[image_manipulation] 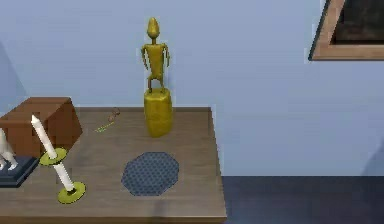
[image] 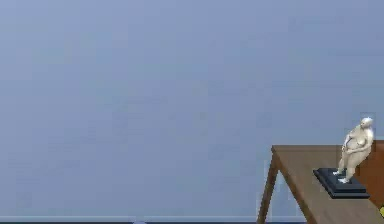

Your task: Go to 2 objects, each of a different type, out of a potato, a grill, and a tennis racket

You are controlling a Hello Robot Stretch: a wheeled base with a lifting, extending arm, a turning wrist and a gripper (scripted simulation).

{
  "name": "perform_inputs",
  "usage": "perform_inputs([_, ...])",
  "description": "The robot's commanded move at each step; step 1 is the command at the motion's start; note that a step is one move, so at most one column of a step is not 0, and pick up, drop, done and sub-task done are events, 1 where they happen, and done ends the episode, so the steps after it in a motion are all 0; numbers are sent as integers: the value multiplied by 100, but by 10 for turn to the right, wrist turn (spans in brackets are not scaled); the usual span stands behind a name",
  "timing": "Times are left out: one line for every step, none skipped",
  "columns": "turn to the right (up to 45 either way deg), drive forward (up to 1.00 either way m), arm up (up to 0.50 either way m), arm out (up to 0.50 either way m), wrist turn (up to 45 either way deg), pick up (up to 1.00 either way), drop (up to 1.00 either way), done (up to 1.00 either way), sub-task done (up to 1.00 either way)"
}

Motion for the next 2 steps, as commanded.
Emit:
perform_inputs([-90, 0, 0, 0, 0, 0, 0, 0, 0])
perform_inputs([-30, 0, 0, 0, 0, 0, 0, 0, 0])
